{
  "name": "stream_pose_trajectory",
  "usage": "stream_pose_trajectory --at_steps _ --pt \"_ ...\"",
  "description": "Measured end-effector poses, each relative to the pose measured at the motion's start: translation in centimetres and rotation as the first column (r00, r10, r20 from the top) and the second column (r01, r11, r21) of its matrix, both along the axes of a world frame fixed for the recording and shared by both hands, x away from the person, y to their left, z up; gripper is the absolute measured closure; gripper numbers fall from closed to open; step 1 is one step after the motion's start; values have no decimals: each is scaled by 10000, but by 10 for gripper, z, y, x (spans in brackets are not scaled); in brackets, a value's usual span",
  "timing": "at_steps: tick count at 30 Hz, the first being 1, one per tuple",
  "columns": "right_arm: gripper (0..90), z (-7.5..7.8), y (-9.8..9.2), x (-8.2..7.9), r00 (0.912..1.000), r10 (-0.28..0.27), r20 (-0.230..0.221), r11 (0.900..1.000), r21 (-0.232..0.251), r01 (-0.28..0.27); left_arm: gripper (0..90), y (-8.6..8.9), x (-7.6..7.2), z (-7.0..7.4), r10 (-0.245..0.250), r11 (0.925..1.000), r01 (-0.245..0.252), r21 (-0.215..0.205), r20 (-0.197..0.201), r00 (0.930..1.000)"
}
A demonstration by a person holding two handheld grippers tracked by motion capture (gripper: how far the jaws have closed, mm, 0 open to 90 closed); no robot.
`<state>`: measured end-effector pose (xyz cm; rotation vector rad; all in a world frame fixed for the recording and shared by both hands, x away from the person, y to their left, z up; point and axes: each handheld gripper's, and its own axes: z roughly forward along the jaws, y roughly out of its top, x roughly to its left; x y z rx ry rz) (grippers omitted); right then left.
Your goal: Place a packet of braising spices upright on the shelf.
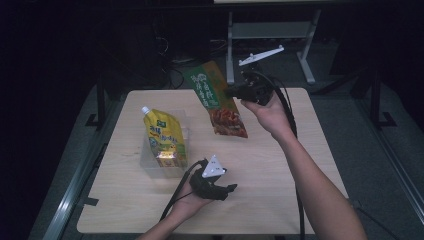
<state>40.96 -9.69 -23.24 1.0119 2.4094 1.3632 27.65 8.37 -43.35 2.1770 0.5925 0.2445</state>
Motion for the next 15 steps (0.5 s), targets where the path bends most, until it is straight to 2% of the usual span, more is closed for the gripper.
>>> stream_pose_trajectory --at_steps 5,7,8,15 --pt "900 7 17 7 9996 227 150 9997 50 -228 374 5 -2 0 31 10000 -32 -92 -44 10000" --pt "900 10 24 10 9994 301 178 9995 64 -303 371 7 -3 0 -12 10000 12 -11 -102 9999" --pt "900 12 32 12 9989 413 234 9991 50 -415 370 8 -3 0 0 10000 0 -35 -112 9999" --pt "900 16 56 21 9975 658 250 9977 130 -661 364 13 -6 -3 28 9999 -29 -102 -123 9999"
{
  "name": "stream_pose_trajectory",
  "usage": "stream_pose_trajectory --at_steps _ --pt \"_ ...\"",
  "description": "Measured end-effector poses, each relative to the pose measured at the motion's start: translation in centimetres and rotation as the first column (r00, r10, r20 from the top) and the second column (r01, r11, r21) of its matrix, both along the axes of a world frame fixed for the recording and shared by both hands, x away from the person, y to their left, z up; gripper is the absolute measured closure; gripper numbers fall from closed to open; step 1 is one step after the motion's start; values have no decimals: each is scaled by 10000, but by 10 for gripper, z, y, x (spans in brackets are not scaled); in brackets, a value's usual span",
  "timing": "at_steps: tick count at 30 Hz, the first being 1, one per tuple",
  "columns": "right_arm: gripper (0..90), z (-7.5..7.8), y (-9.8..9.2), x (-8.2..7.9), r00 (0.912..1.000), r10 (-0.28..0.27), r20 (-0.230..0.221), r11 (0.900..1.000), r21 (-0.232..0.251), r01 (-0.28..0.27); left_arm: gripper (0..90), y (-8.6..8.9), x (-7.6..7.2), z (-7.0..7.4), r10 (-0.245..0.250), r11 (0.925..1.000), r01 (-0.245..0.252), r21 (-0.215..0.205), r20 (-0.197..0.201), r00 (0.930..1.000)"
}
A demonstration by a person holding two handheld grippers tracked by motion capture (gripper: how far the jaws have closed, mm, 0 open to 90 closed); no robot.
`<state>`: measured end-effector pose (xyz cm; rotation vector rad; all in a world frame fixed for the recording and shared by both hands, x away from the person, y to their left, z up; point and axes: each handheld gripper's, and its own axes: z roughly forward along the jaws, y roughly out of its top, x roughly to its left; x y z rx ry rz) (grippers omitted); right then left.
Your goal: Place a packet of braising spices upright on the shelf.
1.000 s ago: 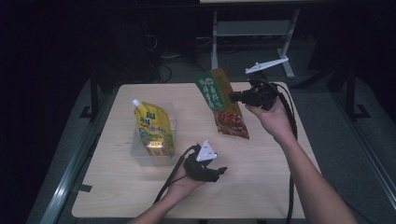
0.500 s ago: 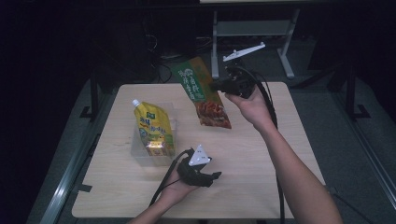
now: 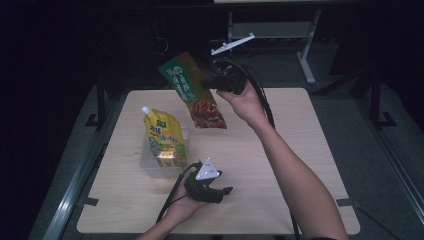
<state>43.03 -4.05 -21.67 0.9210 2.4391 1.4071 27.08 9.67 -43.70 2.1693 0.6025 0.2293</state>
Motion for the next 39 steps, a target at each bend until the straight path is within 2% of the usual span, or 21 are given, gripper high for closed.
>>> stream_pose_trajectory --at_steps 2,7,8,9,10,13,14,15,22,26,29,35,37,39 --pt "900 0 8 3 10000 71 15 10000 -31 -71 363 2 0 0 -21 10000 20 70 18 10000" --pt "900 -2 36 12 9997 238 51 9997 35 -238 361 4 -1 -2 38 9999 -38 -94 -53 10000" --pt "900 -2 36 12 9997 238 51 9997 35 -238 359 4 -1 -2 38 9999 -38 -94 -53 10000" --pt "900 -4 45 17 9994 327 67 9994 54 -328 358 4 -2 -3 16 10000 -16 -88 -50 10000" --pt "900 -4 45 17 9994 327 67 9994 54 -328 358 5 -2 -4 -40 10000 40 -25 -77 10000" --pt "900 -12 64 27 9993 361 -111 9993 120 -359 357 4 -5 -5 -76 9999 76 -104 -62 10000" --pt "900 -12 64 27 9993 361 -111 9993 120 -359 357 4 -5 -5 -88 9999 87 -92 -57 9999" --pt "900 -18 73 32 9991 421 -79 9991 77 -420 357 4 -5 -5 -66 9999 65 -144 -42 10000" --pt "900 -35 96 45 9989 404 -223 9989 241 -399 357 9 -4 -3 -12 9999 13 -126 61 10000" --pt "900 -44 101 49 9990 301 -339 9989 376 -288 357 10 -4 -3 -11 10000 11 -59 44 10000" --pt "900 -57 104 51 9993 206 -321 9978 640 -185 357 7 -5 -3 -114 9999 114 -21 27 9999" --pt "900 -76 108 50 9992 99 -389 9966 818 -67 353 6 -5 -4 -158 9999 158 31 42 9999" --pt "900 -87 108 49 9991 -19 -418 9939 1097 65 353 5 -6 -4 -144 9999 144 17 34 9999" --pt "900 -90 107 48 9994 -53 -333 9944 1051 88 353 5 -6 -4 -125 9999 125 7 30 9999"
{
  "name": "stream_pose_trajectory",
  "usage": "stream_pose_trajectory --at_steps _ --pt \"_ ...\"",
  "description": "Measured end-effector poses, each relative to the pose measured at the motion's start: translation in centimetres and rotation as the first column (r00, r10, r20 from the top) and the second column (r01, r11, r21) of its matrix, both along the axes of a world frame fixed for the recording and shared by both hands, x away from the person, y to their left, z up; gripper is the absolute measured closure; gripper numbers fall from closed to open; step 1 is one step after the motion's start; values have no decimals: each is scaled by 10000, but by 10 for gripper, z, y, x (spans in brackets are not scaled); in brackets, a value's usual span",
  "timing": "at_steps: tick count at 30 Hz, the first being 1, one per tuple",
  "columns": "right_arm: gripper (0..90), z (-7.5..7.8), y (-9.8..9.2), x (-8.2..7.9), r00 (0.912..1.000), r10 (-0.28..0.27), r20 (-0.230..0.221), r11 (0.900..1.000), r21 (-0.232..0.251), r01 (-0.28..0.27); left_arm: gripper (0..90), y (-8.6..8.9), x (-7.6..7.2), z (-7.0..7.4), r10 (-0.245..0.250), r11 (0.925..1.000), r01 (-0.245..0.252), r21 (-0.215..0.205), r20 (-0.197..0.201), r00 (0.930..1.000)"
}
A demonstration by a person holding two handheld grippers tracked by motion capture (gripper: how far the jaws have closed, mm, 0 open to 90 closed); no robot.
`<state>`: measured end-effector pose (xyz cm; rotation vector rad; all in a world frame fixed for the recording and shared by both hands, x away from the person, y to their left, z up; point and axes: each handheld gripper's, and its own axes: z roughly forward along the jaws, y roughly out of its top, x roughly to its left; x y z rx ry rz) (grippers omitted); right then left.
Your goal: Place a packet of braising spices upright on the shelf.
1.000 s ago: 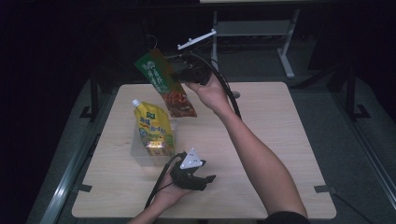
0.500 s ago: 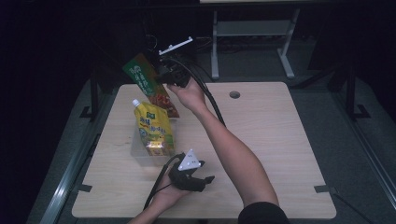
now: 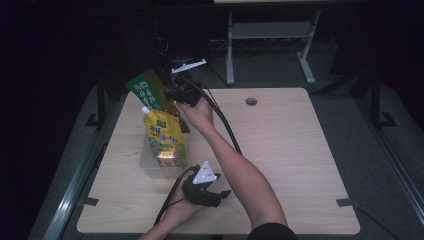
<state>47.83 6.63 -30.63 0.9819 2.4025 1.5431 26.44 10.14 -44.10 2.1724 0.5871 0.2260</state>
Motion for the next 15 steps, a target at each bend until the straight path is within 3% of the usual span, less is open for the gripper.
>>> stream_pose_trajectory --at_steps 10,15 --pt "900 -22 -15 -6 9991 -411 -111 9987 294 414 353 -1 1 1 116 9998 -116 -173 -30 9999" --pt "898 -21 -17 -9 9997 -256 17 9996 -113 256 353 -1 1 1 116 9998 -116 -161 9 9999"
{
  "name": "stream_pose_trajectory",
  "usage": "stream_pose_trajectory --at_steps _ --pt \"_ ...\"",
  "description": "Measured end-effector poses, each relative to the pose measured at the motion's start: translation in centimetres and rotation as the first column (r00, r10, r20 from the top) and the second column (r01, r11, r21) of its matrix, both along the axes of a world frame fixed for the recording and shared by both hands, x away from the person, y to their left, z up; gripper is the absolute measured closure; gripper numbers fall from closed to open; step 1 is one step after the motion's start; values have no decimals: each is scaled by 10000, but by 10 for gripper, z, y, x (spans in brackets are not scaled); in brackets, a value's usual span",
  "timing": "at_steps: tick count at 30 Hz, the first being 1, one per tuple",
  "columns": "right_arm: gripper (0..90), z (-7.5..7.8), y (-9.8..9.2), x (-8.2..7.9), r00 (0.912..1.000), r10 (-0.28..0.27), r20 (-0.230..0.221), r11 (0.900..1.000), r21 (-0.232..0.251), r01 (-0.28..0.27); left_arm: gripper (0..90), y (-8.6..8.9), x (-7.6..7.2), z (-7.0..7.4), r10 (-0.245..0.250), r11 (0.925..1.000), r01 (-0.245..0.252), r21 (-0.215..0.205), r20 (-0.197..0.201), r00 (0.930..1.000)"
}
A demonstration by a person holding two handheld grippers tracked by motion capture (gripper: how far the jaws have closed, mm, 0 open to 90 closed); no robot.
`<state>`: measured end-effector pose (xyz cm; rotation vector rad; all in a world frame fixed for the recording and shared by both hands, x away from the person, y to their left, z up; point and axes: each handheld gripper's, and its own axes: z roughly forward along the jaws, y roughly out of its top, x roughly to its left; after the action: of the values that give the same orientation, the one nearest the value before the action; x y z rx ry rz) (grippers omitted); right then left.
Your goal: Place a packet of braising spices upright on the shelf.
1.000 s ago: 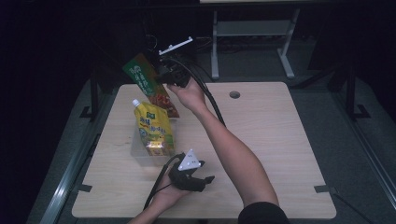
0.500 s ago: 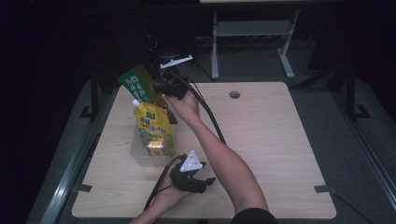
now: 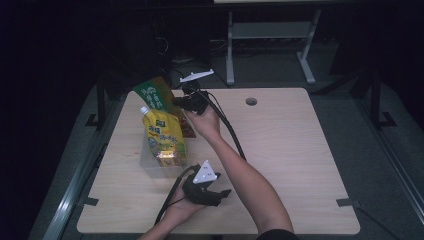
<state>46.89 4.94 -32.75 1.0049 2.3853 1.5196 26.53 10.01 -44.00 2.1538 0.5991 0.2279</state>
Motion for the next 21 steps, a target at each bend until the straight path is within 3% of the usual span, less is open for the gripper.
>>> stream_pose_trajectory --at_steps 6,8,9,12,14,15,18,21 --pt "891 5 2 -3 9994 255 243 9968 -758 -236 353 1 1 1 0 10000 0 21 46 10000" --pt "858 7 3 -1 9992 388 24 9950 -924 -384 352 1 1 1 26 10000 -26 -8 51 10000" --pt "799 8 5 2 9985 538 -60 9916 -1176 -542 352 1 1 2 42 10000 -42 -43 51 10000" --pt "774 8 9 5 9971 748 -171 9877 -1366 -764 352 1 1 2 57 10000 -57 -52 68 10000" --pt "727 8 15 9 9954 867 -405 9831 -1584 -921 351 2 2 3 52 10000 -52 -29 119 9999" --pt "686 6 21 15 9921 974 -795 9778 -1779 -1102 351 3 2 4 75 10000 -75 -16 139 9999" --pt "693 3 27 19 9906 999 -933 9746 -1915 -1163 351 5 3 5 13 10000 -14 84 216 9998" --pt "842 -1 31 25 9872 1025 -1222 9739 -1898 -1246 351 6 3 5 115 9999 -114 -54 173 9998"
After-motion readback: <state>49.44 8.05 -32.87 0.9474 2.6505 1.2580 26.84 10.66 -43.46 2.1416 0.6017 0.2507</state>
